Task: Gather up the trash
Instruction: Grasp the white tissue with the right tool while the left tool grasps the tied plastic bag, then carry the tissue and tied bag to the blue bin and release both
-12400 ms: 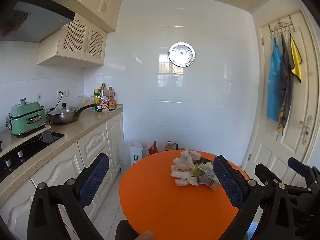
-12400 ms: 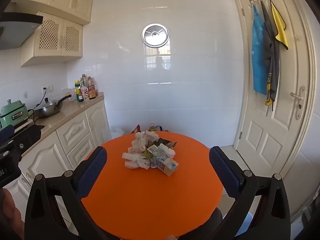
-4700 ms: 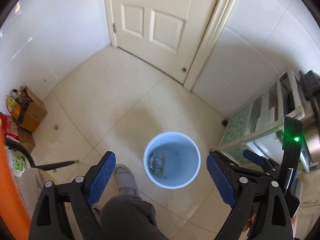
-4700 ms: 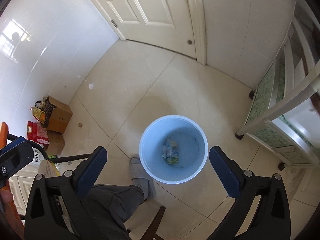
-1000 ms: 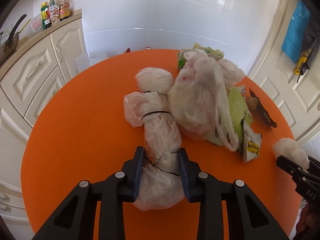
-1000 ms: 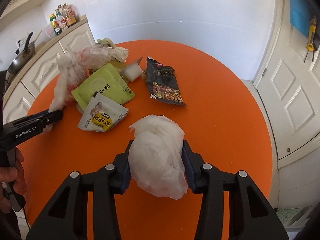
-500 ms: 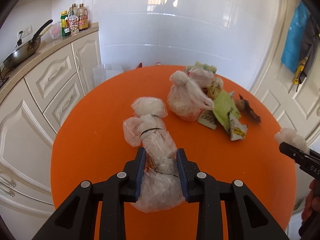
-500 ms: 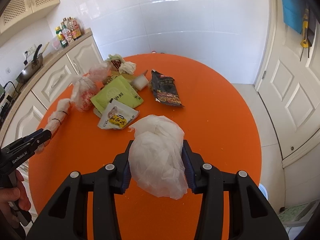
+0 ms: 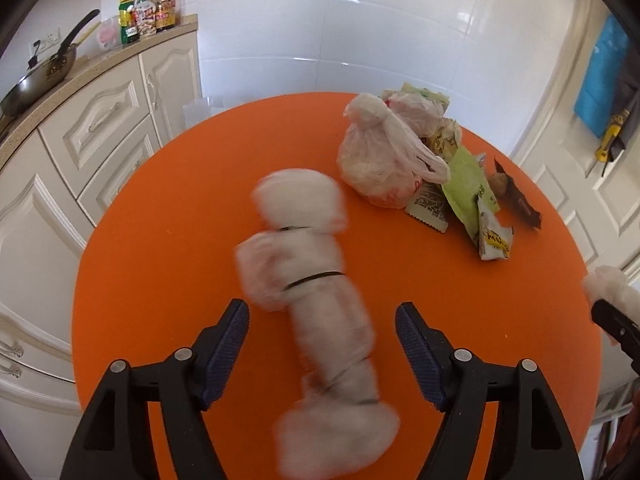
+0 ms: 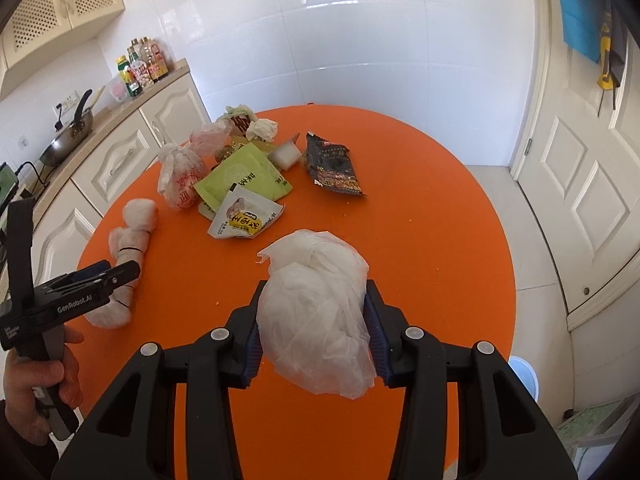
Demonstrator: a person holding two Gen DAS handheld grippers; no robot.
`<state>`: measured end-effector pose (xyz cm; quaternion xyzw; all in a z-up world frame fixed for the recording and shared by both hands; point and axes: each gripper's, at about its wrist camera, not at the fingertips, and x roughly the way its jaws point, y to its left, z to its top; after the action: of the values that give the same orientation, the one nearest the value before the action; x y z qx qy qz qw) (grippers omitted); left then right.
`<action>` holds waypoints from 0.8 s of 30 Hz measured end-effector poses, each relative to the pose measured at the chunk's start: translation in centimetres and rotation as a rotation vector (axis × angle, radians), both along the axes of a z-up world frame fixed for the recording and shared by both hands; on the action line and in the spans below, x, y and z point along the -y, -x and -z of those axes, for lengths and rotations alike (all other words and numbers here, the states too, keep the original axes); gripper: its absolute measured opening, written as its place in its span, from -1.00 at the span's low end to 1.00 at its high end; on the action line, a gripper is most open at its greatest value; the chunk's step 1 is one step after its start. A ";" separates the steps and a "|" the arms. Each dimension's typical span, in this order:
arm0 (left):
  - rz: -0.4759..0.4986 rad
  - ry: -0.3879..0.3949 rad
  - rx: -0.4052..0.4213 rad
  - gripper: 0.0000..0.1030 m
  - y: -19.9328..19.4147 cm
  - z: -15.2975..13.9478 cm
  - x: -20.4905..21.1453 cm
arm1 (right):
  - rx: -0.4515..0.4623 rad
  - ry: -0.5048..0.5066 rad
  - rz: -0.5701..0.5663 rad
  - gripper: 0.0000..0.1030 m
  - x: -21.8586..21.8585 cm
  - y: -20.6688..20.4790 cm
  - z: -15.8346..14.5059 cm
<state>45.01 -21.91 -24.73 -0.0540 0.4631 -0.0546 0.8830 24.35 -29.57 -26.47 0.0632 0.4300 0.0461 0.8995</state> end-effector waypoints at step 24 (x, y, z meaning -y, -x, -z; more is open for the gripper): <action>0.080 0.047 0.244 -0.50 3.9 -4.3 -0.2 | 0.121 -0.046 0.033 -0.14 1.8 2.7 -4.0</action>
<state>41.12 -21.73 -20.39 -0.0491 0.3526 -0.1064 0.9284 21.64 -31.41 -22.51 0.0882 0.3725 0.0452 0.9227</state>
